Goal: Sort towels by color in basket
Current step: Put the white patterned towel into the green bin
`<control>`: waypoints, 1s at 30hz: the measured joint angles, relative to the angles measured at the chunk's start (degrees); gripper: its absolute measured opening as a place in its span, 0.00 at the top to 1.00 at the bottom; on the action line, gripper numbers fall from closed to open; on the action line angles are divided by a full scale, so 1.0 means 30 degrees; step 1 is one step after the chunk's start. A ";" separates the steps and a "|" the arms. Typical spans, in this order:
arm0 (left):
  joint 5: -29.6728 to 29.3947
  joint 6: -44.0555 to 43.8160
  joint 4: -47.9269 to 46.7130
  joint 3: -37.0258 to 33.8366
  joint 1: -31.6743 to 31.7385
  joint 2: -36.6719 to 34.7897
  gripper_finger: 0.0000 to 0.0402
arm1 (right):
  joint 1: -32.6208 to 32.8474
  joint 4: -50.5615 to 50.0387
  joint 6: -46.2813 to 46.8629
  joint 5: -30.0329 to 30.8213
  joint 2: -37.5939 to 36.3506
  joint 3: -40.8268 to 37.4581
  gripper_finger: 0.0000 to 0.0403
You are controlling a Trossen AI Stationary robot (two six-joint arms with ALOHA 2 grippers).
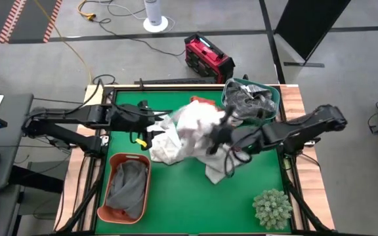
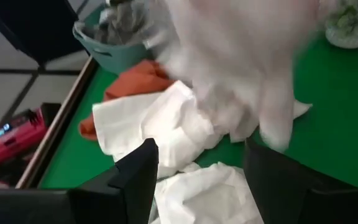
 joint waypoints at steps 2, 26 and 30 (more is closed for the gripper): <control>-0.0017 -0.0083 0.0000 0.0000 0.0000 0.0292 0.45 | -0.0096 0.0146 -0.1206 0.1899 -0.0946 0.0000 0.93; 0.1667 0.1978 1.4032 -0.4217 -0.1232 0.2602 0.45 | -0.9570 -0.8953 0.4421 0.3507 -0.5566 -0.3753 0.93; 0.1787 0.2702 1.7897 -0.6423 -0.1327 0.2612 0.45 | -1.1355 -1.0583 0.7270 0.0054 -0.4497 -0.4678 0.93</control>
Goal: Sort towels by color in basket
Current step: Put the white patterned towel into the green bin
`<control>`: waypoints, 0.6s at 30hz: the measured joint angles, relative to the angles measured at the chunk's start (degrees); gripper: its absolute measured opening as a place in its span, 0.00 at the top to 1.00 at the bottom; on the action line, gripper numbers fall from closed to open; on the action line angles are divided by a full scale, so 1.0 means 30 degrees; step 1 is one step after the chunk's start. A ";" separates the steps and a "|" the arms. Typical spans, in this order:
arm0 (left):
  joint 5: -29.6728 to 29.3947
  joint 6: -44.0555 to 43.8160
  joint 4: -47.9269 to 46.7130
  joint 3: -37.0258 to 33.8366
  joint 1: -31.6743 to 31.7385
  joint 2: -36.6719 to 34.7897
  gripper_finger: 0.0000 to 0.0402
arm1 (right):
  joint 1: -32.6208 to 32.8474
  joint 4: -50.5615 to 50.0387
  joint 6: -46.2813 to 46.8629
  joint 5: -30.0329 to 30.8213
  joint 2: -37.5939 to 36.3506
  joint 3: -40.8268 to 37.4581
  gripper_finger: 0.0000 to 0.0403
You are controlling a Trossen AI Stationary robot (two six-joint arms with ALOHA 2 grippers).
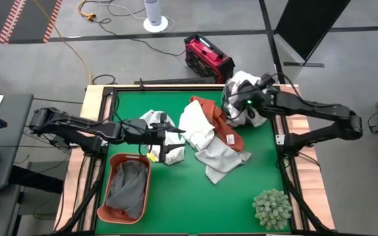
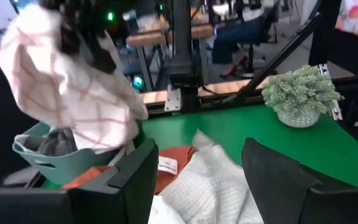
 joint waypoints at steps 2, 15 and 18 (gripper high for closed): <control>-0.0047 0.0128 0.2015 -0.1415 0.0213 0.0020 0.45 | -0.0882 -0.0355 0.0933 -0.1517 0.0605 -0.0359 0.93; -0.0162 0.0904 0.3280 -0.3420 0.1568 -0.1314 0.45 | -0.3826 -0.3711 0.4699 -0.4542 0.5831 -0.0575 0.92; -0.0224 0.0928 0.2373 -0.3420 0.1561 -0.1618 0.45 | -0.3792 -0.4131 0.4616 -0.5508 0.7189 -0.0575 0.93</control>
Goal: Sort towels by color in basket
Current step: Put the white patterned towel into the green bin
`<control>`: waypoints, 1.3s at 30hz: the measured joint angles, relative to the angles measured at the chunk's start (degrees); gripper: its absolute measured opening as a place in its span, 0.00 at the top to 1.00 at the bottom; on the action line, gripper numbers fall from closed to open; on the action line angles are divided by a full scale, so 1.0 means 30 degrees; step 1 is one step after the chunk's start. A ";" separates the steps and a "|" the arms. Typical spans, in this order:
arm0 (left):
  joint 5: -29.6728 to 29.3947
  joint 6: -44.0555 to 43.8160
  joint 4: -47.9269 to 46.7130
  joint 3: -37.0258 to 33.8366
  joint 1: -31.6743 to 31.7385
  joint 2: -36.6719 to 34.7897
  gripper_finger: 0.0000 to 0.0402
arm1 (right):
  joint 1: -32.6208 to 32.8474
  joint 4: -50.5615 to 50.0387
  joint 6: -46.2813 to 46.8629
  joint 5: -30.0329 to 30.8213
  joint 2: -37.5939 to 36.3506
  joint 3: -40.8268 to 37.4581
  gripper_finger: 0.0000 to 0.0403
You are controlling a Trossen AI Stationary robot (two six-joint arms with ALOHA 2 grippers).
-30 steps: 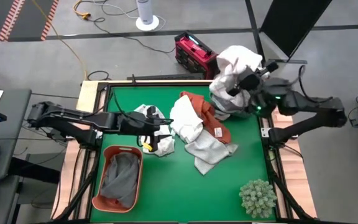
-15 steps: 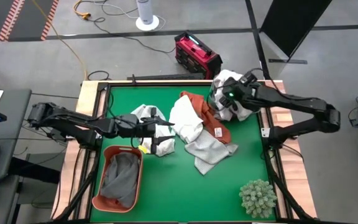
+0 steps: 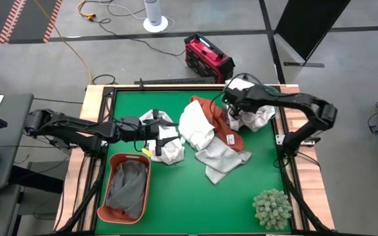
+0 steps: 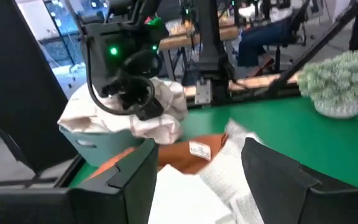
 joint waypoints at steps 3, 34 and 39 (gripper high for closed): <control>-0.0007 -0.0201 -0.0610 0.0000 0.0000 -0.0175 0.45 | -0.0172 0.0027 -0.0632 -0.0761 0.1055 0.0000 0.91; -0.0016 -0.0503 -0.2342 0.0000 -0.0481 -0.0184 0.45 | -0.3034 -0.7438 -0.1386 -0.5023 -0.1049 0.5672 0.42; -0.0016 -0.0495 -0.2435 0.0000 -0.0481 -0.0184 0.45 | -0.1861 -0.6727 -0.0528 -0.4530 -0.3592 0.6147 0.42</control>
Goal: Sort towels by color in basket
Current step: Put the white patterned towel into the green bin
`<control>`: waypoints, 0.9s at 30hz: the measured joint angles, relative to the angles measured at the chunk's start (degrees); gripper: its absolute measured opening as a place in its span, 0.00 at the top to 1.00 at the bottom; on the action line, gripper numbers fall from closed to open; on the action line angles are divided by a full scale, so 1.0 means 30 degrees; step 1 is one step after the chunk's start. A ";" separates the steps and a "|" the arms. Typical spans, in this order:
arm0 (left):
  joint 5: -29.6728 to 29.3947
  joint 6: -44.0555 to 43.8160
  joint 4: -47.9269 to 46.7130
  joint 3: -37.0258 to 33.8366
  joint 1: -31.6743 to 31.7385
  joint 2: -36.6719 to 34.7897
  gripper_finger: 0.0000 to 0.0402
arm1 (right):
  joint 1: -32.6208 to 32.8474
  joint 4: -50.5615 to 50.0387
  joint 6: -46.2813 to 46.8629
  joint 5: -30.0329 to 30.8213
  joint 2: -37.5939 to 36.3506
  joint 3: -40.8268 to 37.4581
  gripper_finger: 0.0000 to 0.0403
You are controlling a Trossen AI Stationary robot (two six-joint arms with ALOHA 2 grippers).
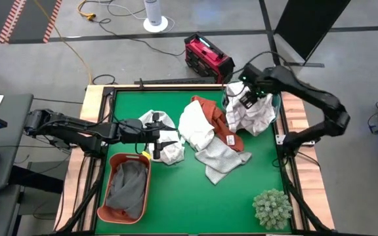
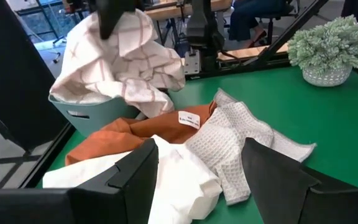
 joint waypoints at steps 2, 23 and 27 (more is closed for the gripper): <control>-0.0004 -0.0006 -0.0007 0.0000 0.0000 0.0000 0.45 | 0.0803 0.0698 0.0199 -0.0012 -0.0984 -0.0392 0.42; 0.0097 -0.0685 -0.0017 0.0007 -0.0240 0.0000 0.45 | 0.4347 0.5241 0.3533 0.2488 -0.3627 -0.5870 0.42; 0.0097 -0.0794 -0.0064 0.0007 -0.0248 0.0000 0.45 | 0.3102 0.7422 0.3557 0.2358 -0.3632 -0.8835 0.42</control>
